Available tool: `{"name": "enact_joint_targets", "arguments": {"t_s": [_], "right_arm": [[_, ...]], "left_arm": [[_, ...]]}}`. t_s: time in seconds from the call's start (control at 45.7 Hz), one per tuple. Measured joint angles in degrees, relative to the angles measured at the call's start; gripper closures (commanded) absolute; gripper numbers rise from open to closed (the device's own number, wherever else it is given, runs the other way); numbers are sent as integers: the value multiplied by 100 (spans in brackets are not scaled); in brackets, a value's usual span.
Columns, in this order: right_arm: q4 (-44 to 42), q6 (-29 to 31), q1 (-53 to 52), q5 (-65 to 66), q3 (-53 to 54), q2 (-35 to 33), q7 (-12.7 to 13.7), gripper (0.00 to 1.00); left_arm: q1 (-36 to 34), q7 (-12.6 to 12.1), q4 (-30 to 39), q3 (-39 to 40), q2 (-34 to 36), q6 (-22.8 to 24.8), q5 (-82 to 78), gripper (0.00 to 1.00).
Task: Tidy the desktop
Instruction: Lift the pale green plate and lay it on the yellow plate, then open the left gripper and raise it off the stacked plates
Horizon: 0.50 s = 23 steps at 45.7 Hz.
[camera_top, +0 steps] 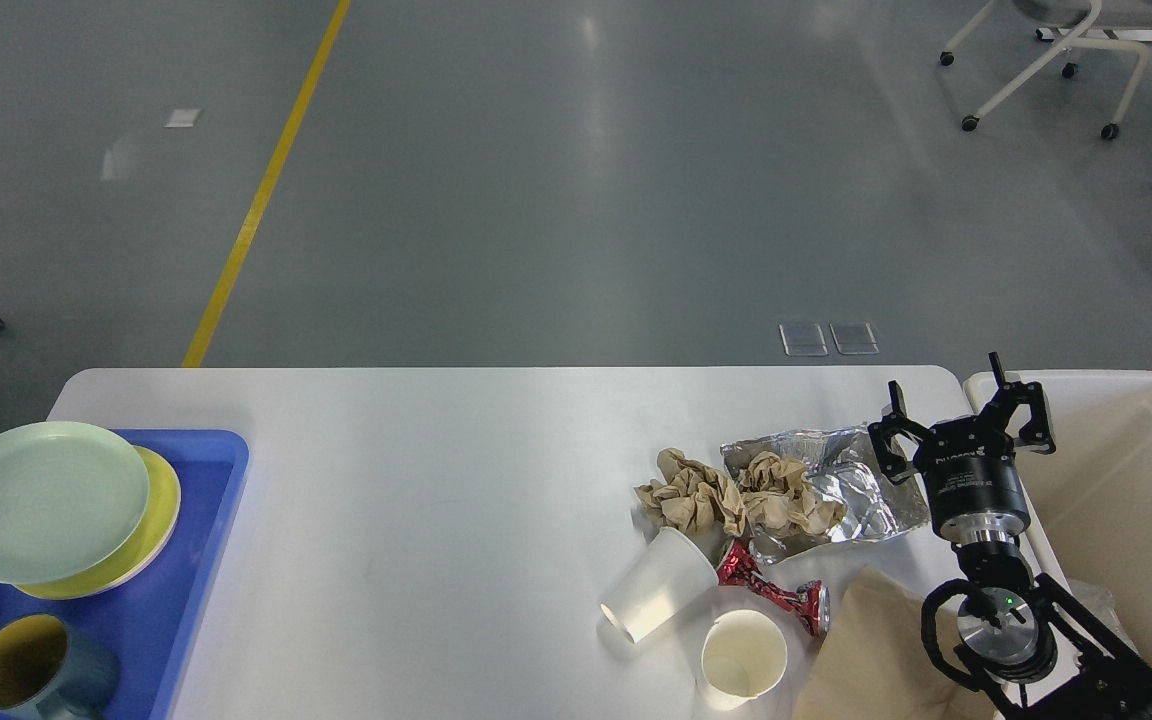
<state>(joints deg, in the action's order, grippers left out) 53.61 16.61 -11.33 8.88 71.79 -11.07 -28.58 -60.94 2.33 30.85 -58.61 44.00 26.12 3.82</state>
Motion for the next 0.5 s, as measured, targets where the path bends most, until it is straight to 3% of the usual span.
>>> {"name": "enact_joint_targets", "arguments": {"t_s": [0.284, 0.437, 0.503], "right_arm": [[0, 0, 0, 0, 2, 0, 0, 0], [0, 0, 0, 0, 2, 0, 0, 0], [0, 0, 0, 0, 2, 0, -2, 0]], "left_arm": [[3, -13, 8, 76, -77, -5, -4, 100], [39, -14, 8, 86, -98, -5, -4, 88], [69, -20, 8, 89, -101, -6, -4, 79]]}}
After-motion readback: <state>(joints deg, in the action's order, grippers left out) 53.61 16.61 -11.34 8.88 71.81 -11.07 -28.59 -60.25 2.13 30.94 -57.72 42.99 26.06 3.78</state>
